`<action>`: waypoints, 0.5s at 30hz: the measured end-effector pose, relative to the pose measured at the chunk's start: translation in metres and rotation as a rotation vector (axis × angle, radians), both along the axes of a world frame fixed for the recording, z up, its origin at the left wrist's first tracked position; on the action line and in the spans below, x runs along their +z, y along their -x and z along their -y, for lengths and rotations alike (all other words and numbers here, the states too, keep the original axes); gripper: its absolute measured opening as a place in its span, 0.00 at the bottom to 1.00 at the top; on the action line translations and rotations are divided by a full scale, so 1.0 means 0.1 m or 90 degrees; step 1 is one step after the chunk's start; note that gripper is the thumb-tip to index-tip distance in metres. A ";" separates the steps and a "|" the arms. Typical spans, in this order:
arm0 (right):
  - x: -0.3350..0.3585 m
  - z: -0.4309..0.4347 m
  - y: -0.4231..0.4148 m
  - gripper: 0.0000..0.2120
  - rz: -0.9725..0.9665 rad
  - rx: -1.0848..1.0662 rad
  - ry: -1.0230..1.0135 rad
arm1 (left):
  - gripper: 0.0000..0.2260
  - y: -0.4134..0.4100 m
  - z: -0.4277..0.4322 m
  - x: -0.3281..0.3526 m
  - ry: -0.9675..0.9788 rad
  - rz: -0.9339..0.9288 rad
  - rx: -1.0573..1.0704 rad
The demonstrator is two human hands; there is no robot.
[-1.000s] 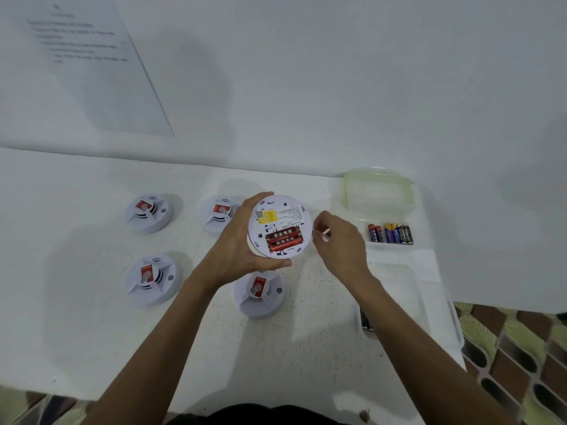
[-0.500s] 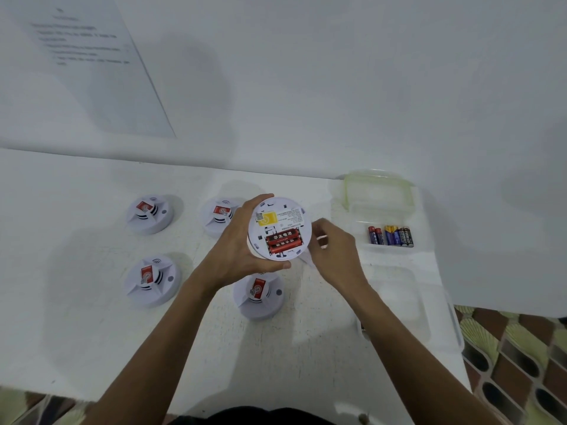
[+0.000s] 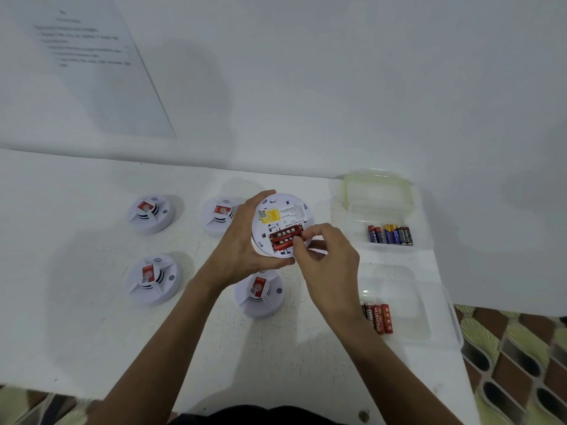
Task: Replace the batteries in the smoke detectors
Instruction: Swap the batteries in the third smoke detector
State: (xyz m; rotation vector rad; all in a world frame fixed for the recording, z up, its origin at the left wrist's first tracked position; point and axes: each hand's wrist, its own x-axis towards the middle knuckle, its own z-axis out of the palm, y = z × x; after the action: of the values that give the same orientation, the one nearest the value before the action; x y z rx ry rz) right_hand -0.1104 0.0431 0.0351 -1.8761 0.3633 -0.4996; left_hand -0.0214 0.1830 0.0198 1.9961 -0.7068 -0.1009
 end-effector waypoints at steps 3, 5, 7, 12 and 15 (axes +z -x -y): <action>0.01 -0.04 0.00 0.04 -0.019 -0.028 -0.012 | 0.43 0.01 0.01 0.01 -0.003 0.012 0.002; 0.03 -0.07 -0.01 0.04 -0.027 -0.044 -0.033 | 0.43 0.02 0.01 0.02 0.000 0.014 0.004; 0.04 -0.09 -0.01 0.05 -0.034 -0.051 -0.052 | 0.42 0.02 0.01 0.03 0.002 0.015 0.007; 0.07 -0.10 -0.02 0.06 -0.063 -0.054 -0.090 | 0.40 0.03 0.03 0.07 0.004 0.016 0.003; 0.08 -0.10 -0.03 0.05 -0.082 -0.057 -0.100 | 0.41 0.03 0.03 0.06 0.005 0.019 0.005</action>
State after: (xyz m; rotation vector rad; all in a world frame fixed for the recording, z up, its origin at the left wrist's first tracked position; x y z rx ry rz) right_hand -0.1072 0.0527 0.0427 -1.7498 0.5585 -0.3996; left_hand -0.0242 0.1803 0.0257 1.9965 -0.7178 -0.0642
